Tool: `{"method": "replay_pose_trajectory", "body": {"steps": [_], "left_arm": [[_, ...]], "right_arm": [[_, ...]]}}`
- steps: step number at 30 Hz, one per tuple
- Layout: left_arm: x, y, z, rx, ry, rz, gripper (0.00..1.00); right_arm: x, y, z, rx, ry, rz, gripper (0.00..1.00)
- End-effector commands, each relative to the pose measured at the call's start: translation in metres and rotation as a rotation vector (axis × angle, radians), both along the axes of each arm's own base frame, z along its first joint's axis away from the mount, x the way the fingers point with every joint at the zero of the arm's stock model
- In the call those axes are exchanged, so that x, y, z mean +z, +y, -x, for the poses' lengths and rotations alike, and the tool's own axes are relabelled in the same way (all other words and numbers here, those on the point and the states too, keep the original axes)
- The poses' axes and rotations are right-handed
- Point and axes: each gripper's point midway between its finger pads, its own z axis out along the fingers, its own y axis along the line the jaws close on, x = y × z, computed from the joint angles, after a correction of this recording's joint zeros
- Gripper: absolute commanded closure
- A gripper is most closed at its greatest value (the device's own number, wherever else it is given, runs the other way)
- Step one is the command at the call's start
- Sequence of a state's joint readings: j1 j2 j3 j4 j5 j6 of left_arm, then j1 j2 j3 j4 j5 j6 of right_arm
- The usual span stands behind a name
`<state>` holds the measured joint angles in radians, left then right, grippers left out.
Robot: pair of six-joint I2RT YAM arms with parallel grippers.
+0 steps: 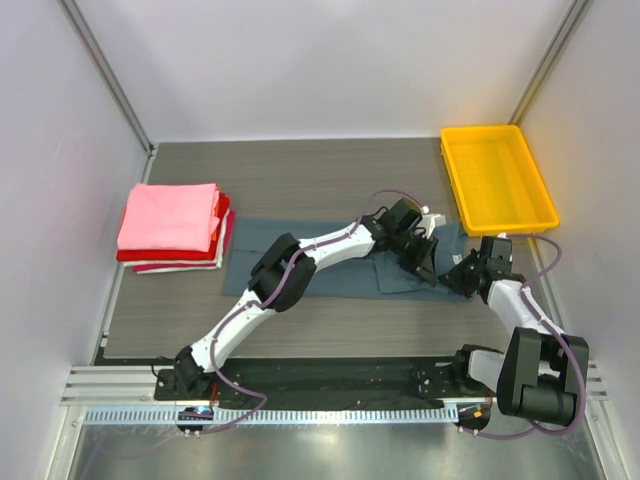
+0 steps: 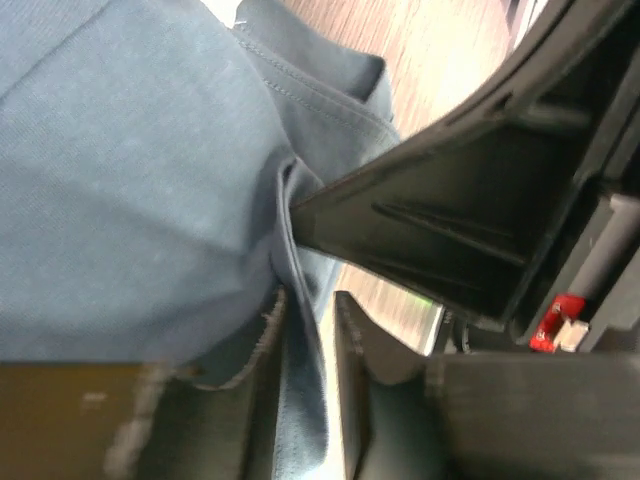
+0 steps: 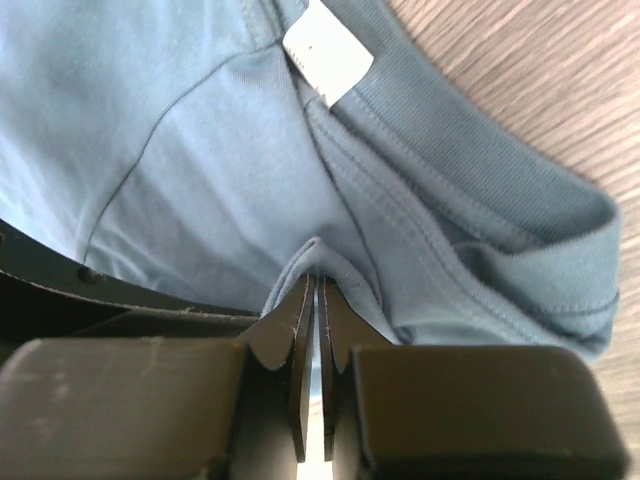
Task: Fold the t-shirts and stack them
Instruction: Fold the tshirt
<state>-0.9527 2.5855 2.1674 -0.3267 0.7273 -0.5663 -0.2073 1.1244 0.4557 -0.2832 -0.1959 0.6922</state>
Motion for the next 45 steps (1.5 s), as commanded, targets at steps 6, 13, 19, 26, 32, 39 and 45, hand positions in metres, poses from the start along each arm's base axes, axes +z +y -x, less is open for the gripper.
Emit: {"method": "replay_pose_trajectory", "body": {"steps": [6, 13, 19, 26, 32, 39, 45], "left_arm": [[0.046, 0.029, -0.023, 0.069, -0.110, 0.018, 0.61], [0.071, 0.060, -0.030, 0.124, -0.230, -0.005, 0.42], [0.090, 0.062, -0.031, 0.148, -0.257, 0.038, 0.42], [0.106, 0.099, -0.029, 0.246, -0.391, 0.035, 0.45], [0.095, 0.135, -0.021, 0.316, -0.519, 0.066, 0.41], [0.086, 0.139, -0.015, 0.260, -0.537, 0.055, 0.40], [0.076, 0.144, -0.023, 0.210, -0.642, 0.011, 0.44]], "right_arm": [[-0.001, -0.009, -0.016, -0.021, -0.055, 0.033, 0.89], [0.000, -0.007, -0.015, -0.005, -0.064, 0.028, 0.89], [0.009, -0.004, -0.017, 0.013, -0.088, 0.019, 0.89], [0.037, 0.000, -0.015, 0.049, -0.131, 0.029, 0.86], [0.038, 0.015, -0.001, 0.086, -0.123, -0.039, 0.84], [0.022, 0.015, 0.002, 0.088, -0.080, -0.037, 0.84], [0.029, 0.018, 0.004, 0.097, -0.104, -0.051, 0.85]]}}
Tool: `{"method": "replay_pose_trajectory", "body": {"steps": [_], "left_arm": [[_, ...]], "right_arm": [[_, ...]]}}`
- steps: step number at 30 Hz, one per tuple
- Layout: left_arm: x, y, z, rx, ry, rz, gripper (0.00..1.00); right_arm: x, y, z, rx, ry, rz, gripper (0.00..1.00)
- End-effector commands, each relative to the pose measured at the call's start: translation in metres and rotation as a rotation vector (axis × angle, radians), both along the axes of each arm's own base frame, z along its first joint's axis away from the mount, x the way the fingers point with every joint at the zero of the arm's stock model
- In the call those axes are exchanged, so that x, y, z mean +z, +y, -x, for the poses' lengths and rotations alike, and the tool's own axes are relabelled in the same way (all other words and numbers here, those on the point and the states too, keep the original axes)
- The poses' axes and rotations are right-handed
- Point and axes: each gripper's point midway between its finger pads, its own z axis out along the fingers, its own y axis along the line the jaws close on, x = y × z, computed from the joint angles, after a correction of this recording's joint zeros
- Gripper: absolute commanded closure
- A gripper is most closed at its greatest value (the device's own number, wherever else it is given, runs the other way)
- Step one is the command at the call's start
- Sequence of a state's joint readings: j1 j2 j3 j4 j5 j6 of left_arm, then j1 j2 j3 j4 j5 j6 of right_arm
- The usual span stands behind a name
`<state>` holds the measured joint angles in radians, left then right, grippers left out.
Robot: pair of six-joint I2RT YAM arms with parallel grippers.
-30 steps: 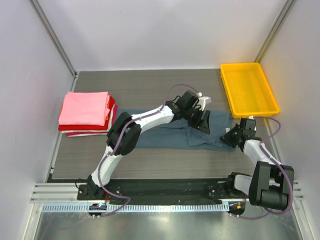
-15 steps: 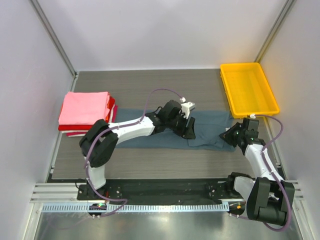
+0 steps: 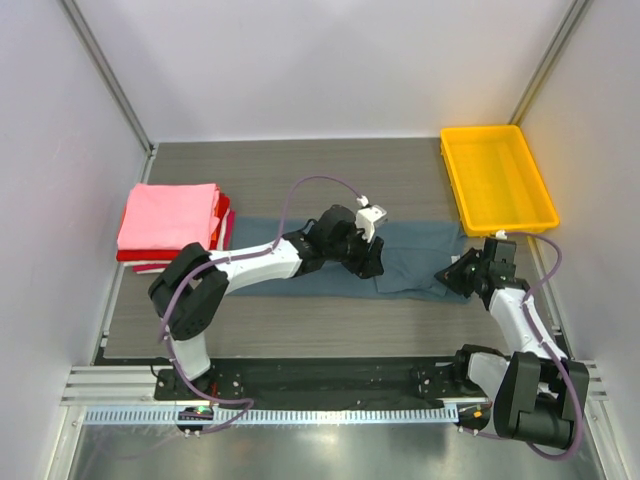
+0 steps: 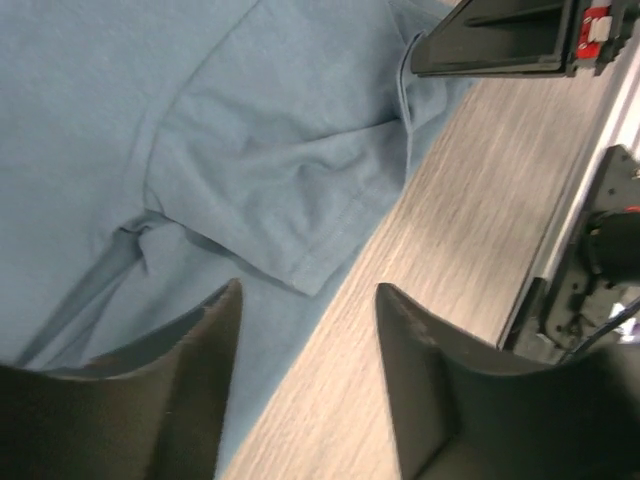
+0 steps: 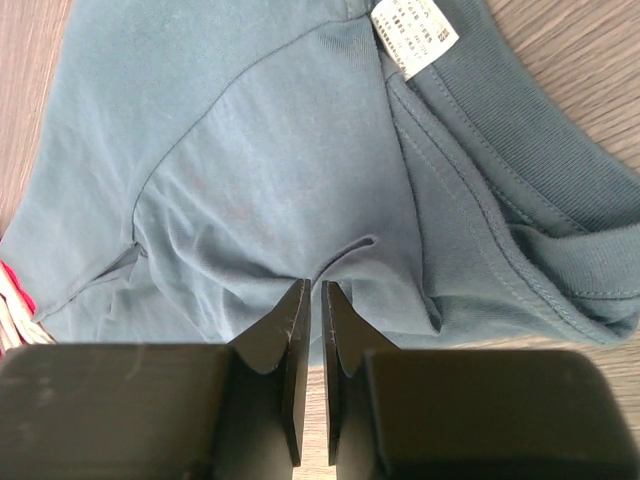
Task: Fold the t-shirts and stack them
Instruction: Fold the tshirt
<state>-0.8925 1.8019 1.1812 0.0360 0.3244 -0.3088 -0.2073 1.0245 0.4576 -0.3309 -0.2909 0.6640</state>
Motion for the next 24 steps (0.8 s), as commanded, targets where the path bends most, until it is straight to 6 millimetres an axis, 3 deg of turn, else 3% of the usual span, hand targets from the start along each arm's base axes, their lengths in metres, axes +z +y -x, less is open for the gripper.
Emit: {"method": "replay_pose_trajectory", "body": {"steps": [1, 8, 12, 18, 24], "left_arm": [[0.015, -0.005, -0.009, -0.055, -0.144, 0.010, 0.50], [0.012, -0.014, -0.001, -0.217, -0.456, -0.062, 0.54], [0.006, -0.019, -0.001, -0.297, -0.598, -0.051, 0.58], [-0.006, -0.020, 0.010, -0.433, -0.835, -0.047, 0.55], [-0.016, -0.022, 0.010, -0.474, -0.882, -0.081, 0.71]], "right_arm": [[0.003, 0.004, 0.004, 0.017, -0.021, -0.011, 0.86], [-0.023, 0.003, 0.010, 0.016, 0.056, -0.016, 0.99], [-0.030, 0.001, 0.003, 0.015, 0.074, -0.018, 0.99], [-0.037, 0.000, -0.002, 0.021, 0.100, -0.021, 0.99], [-0.036, 0.001, -0.005, 0.023, 0.095, -0.028, 0.99]]}}
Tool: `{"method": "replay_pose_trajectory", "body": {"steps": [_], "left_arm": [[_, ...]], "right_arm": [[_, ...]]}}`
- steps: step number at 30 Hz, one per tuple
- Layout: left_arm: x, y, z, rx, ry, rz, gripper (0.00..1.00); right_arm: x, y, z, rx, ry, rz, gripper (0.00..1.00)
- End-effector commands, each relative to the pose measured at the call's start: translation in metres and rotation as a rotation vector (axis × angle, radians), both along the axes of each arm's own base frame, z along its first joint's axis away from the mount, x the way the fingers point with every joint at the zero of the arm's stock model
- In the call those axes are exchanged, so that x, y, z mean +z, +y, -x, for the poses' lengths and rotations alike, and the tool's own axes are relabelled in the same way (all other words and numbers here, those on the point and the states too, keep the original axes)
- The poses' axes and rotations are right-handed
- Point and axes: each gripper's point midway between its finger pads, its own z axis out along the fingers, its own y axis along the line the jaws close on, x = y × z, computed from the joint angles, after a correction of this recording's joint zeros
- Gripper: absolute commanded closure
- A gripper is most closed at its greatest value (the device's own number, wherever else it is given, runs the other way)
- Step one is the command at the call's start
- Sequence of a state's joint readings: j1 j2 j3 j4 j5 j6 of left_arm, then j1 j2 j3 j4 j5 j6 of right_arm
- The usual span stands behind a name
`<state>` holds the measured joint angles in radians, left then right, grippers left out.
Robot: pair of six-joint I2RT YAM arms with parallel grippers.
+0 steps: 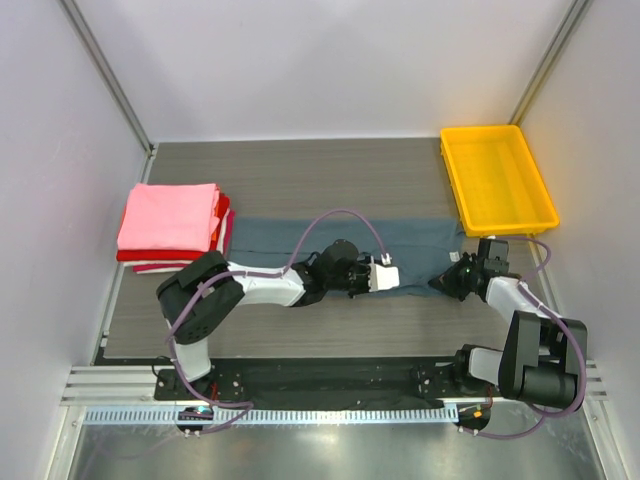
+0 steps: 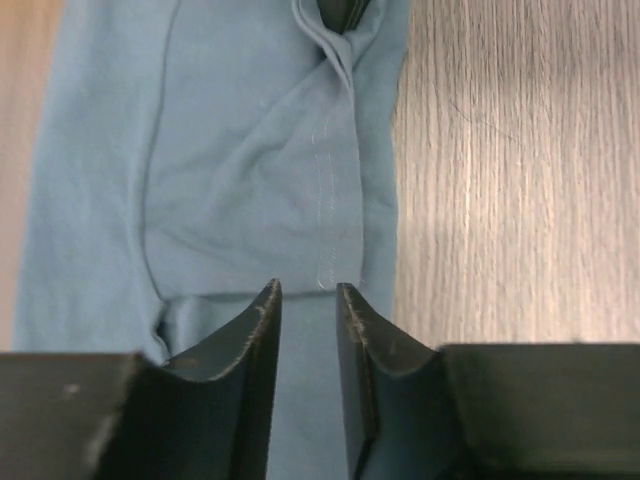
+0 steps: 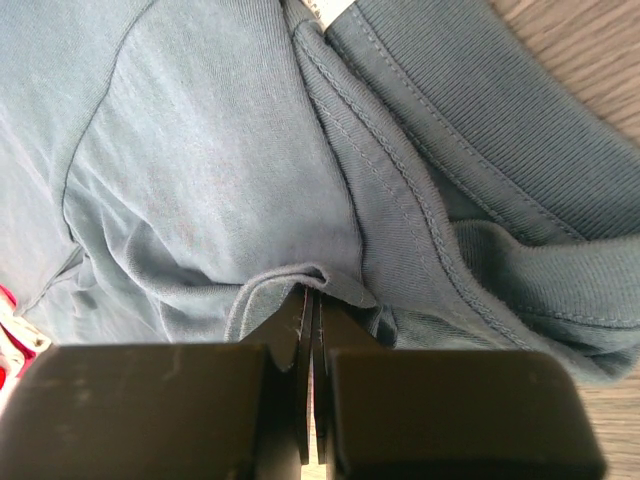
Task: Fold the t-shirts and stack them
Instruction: Fold the tshirt
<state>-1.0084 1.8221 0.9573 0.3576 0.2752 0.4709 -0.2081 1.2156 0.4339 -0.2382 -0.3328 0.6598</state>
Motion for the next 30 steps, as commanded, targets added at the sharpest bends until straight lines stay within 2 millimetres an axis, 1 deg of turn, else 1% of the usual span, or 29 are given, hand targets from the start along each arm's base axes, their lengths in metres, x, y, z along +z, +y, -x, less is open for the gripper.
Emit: {"method": "replay_pose_trajectory", "body": {"steps": [1, 2, 4, 5, 6, 10, 12, 15, 20, 26, 30], "left_arm": [[0.027, -0.016, -0.009, -0.056, -0.156, 0.076, 0.73], [0.029, -0.016, -0.010, -0.052, -0.173, 0.082, 0.74], [0.028, -0.016, -0.011, -0.067, -0.199, 0.077, 0.79], [0.027, -0.017, -0.010, -0.078, -0.206, 0.072, 0.79], [0.022, -0.017, -0.010, -0.092, -0.224, 0.055, 0.79], [0.011, -0.018, -0.005, -0.139, -0.254, 0.025, 0.70], [0.007, -0.020, -0.003, -0.145, -0.270, 0.008, 0.69], [-0.002, -0.018, -0.005, -0.156, -0.322, -0.039, 0.69], [-0.015, -0.015, -0.009, -0.163, -0.362, -0.108, 0.70], [-0.022, -0.010, -0.012, -0.159, -0.393, -0.147, 0.71], [-0.029, -0.007, -0.013, -0.161, -0.402, -0.172, 0.68]], "right_arm": [[0.001, -0.006, -0.008, -0.002, -0.014, 0.026, 0.99], [0.001, -0.005, -0.008, 0.001, -0.014, 0.023, 0.99], [0.000, -0.005, -0.007, 0.002, -0.011, 0.019, 0.99], [0.000, -0.004, -0.008, 0.003, -0.012, 0.018, 0.99], [0.001, -0.003, -0.008, 0.006, -0.012, 0.012, 0.99], [0.001, -0.002, -0.008, 0.010, -0.013, 0.002, 0.98], [0.000, -0.001, -0.007, 0.013, -0.011, -0.002, 0.99], [0.000, 0.001, -0.007, 0.016, -0.012, -0.009, 0.99], [-0.002, 0.002, -0.006, 0.018, -0.007, -0.017, 0.99], [-0.004, 0.003, -0.004, 0.024, -0.004, -0.024, 0.99], [-0.005, 0.004, -0.004, 0.023, 0.000, -0.031, 0.99]]}}
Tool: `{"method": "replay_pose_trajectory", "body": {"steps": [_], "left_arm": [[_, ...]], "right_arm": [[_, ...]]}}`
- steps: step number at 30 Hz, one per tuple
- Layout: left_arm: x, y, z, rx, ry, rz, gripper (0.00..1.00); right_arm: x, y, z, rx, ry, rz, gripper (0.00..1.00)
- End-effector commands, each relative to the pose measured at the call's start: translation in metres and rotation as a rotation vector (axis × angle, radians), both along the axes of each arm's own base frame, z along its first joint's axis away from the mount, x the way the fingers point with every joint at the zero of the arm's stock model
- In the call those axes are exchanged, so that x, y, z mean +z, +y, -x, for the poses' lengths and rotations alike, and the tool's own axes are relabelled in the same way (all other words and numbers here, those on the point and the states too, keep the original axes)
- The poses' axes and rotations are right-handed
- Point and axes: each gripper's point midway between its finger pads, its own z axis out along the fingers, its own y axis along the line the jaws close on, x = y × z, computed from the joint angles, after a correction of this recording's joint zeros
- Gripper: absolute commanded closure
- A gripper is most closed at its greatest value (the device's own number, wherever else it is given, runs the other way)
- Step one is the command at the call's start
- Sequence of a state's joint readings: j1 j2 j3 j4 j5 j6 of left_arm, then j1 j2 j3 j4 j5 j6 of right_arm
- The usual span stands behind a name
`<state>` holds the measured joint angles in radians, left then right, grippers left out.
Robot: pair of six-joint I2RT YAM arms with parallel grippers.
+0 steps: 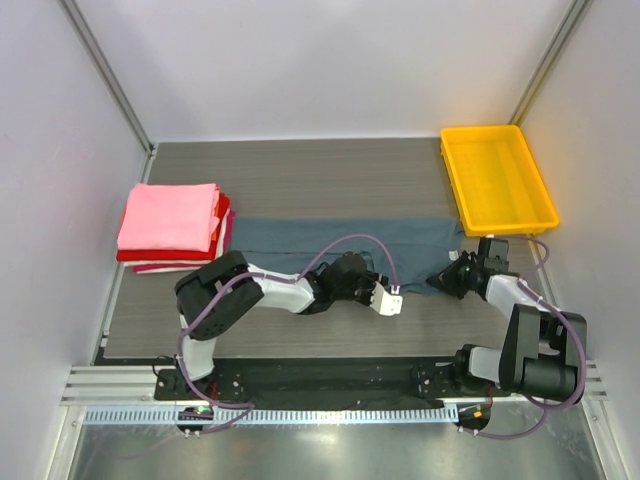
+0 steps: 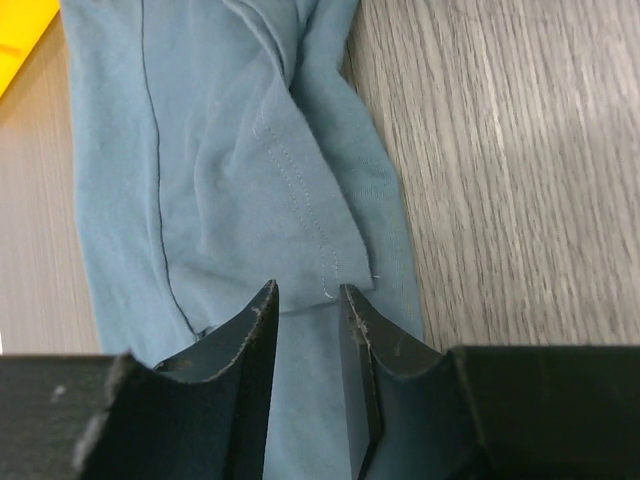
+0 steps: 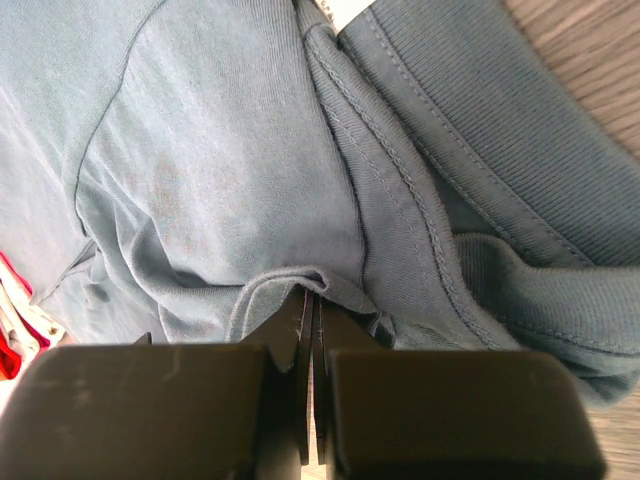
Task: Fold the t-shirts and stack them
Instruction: Fold the tshirt
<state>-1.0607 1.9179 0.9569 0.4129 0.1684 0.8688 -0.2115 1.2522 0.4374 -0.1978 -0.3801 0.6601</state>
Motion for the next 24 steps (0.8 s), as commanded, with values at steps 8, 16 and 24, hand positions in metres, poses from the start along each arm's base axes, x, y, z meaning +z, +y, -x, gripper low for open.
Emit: {"method": "replay_pose_trajectory", "body": {"steps": [8, 16, 24], "left_arm": [[-0.010, 0.002, 0.002, -0.026, -0.054, -0.039, 0.64], [-0.008, 0.002, 0.009, -0.047, -0.051, -0.036, 0.64], [-0.011, -0.008, 0.015, -0.073, -0.025, -0.041, 0.68]], "right_arm": [[-0.008, 0.000, 0.003, 0.005, 0.022, 0.004, 0.99], [-0.010, 0.002, 0.004, 0.009, 0.027, -0.007, 0.99], [-0.011, 0.002, 0.005, 0.008, 0.031, -0.009, 0.99]]}}
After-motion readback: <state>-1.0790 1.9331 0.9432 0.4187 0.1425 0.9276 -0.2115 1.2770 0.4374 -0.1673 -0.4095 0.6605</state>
